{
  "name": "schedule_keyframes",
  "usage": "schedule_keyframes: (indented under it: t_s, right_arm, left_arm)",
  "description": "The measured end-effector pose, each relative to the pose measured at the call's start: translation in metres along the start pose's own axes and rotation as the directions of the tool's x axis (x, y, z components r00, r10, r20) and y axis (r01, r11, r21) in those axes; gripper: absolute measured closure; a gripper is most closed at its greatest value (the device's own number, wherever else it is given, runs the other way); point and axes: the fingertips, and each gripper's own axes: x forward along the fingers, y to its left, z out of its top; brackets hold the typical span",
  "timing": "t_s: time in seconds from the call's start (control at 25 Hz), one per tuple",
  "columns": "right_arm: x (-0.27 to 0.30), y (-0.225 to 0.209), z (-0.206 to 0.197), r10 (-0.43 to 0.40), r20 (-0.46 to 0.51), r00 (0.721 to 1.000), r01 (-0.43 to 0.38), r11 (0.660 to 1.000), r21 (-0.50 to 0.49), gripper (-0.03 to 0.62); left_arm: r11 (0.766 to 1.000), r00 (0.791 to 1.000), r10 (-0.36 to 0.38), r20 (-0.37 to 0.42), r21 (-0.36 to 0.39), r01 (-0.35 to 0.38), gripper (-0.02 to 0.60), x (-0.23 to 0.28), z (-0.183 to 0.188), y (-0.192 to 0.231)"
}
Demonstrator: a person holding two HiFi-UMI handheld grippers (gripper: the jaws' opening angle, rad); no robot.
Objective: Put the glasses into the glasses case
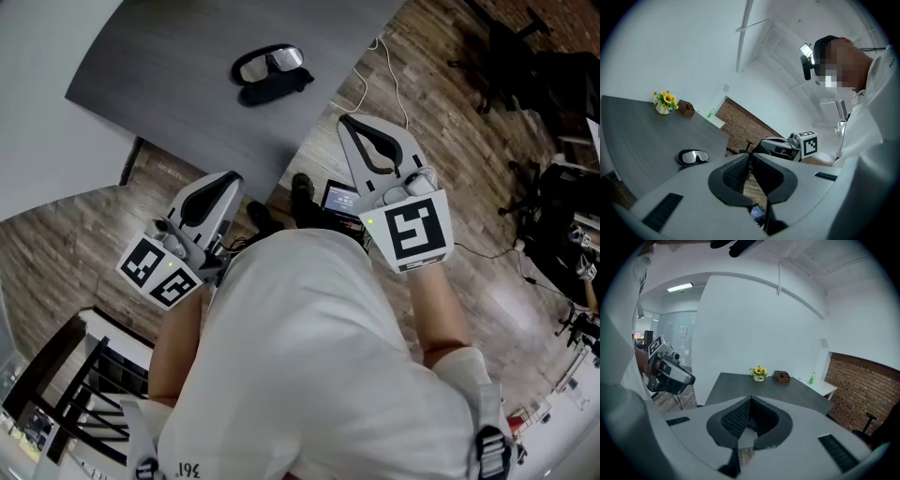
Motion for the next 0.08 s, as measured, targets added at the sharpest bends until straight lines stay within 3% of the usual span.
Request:
schedule_keyframes:
  t_s: [0.08]
  right_arm:
    - [-0.0015,-0.0044,-0.0008,-0.009,0.008,1.0,0.009,1.0,0.004,0.585]
  left_arm:
    - [1.0,1.0,-0.01,0.003,-0.007,0.01,0.549,0.0009,-0.0019,-0.0026]
